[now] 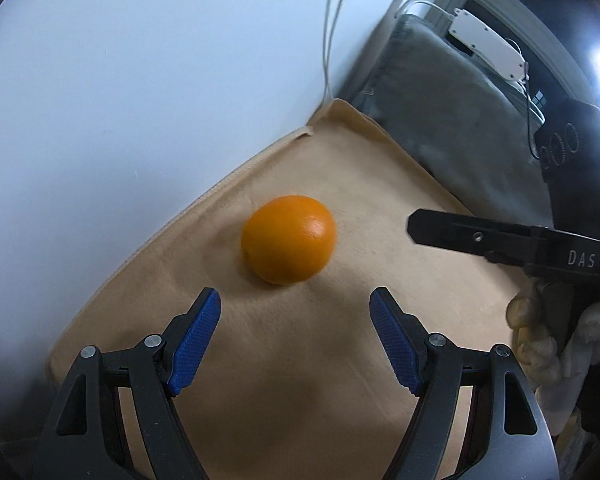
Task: Organize fruits
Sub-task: 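Grasp the large orange with the left gripper while the right gripper closes on it too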
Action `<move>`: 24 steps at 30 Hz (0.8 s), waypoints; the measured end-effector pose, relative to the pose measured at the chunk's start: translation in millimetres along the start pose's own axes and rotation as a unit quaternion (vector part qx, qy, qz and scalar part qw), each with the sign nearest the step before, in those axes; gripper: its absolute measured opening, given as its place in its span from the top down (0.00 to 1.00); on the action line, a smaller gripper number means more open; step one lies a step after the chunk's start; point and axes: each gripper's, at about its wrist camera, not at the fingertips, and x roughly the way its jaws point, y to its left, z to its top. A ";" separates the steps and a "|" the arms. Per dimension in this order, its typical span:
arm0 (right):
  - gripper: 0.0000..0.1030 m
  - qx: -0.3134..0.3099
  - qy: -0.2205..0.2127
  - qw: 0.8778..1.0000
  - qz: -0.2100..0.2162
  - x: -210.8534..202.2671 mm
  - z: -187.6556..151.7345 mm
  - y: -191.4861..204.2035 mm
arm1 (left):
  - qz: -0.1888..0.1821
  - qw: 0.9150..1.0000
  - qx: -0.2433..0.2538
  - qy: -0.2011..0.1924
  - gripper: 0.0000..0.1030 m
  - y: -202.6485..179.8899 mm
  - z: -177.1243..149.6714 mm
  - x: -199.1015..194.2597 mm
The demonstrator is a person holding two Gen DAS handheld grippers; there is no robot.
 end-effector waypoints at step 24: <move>0.28 0.029 0.033 0.996 0.078 68.0 15.9 -16.0 | -0.005 1.000 -0.014 0.018 0.25 16.1 11.3 49.4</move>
